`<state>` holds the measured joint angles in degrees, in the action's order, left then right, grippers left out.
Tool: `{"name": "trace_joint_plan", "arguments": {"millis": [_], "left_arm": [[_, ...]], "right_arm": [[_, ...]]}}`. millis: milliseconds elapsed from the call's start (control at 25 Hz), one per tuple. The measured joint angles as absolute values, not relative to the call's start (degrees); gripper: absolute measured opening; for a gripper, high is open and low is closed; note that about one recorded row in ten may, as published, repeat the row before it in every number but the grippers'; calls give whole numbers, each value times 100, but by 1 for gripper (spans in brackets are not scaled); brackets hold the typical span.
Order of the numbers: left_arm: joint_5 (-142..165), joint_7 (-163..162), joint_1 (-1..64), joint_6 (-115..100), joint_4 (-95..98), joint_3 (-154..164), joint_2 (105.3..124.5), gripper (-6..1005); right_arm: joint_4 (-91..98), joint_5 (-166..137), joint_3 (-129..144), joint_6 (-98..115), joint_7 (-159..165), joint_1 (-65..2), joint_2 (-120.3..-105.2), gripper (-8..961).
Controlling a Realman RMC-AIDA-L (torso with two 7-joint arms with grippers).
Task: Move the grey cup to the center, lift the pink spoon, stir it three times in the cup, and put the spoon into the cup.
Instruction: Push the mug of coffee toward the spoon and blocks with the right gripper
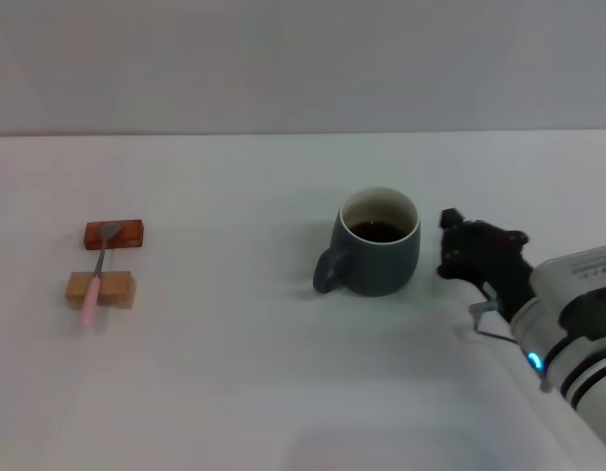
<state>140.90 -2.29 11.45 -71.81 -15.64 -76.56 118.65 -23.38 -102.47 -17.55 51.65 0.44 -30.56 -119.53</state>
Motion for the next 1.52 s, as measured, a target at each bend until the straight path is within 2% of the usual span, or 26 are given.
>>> {"name": "trace_joint_plan", "arguments": {"millis": [760, 1520], "left_arm": [[14082, -299, 1108, -7220, -1564, -7655, 11874, 833], [14080, -308, 1115, -7225, -1564, -7655, 11874, 833]], "right_arm": [[-2156, -10258, -2152, 4351, 38, -3544, -11945, 0], [-2763, -10928, -2118, 4120, 33, -3559, -11962, 0]]}}
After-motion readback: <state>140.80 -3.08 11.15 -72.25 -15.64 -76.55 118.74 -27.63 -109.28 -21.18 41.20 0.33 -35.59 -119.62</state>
